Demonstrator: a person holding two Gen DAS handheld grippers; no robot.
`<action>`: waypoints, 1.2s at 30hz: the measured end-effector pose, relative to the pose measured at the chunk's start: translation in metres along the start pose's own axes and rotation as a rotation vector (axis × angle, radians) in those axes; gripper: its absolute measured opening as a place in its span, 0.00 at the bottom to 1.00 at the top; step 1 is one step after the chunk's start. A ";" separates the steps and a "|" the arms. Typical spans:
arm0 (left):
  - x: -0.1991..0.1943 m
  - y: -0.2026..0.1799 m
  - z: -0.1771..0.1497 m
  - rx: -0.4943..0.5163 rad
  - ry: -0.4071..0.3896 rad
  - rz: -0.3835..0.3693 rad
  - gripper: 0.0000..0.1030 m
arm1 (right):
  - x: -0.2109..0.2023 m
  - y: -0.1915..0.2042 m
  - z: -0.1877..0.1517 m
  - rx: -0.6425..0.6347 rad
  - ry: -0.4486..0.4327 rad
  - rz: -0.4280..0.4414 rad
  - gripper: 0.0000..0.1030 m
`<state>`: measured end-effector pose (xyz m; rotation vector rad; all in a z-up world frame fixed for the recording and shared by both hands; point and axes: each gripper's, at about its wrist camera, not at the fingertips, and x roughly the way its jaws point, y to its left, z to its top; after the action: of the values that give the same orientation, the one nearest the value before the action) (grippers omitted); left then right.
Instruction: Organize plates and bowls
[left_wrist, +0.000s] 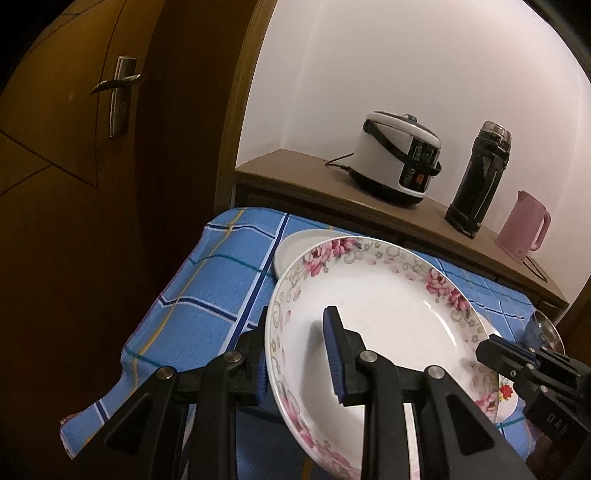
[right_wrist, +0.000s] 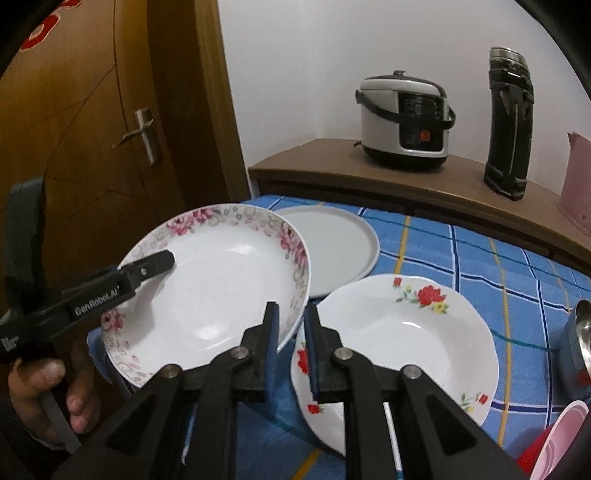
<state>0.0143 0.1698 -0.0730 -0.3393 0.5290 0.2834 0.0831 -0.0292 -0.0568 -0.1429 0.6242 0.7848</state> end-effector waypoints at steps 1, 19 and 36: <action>0.000 -0.001 0.000 -0.001 -0.003 -0.003 0.28 | 0.000 -0.002 0.002 0.006 -0.002 0.002 0.13; 0.017 -0.022 0.036 0.030 -0.089 -0.029 0.28 | -0.003 -0.020 0.037 0.030 -0.073 -0.048 0.13; 0.038 -0.032 0.076 0.053 -0.170 -0.028 0.28 | 0.001 -0.024 0.089 0.017 -0.152 -0.102 0.13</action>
<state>0.0900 0.1765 -0.0239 -0.2682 0.3633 0.2684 0.1430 -0.0150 0.0124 -0.0980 0.4760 0.6852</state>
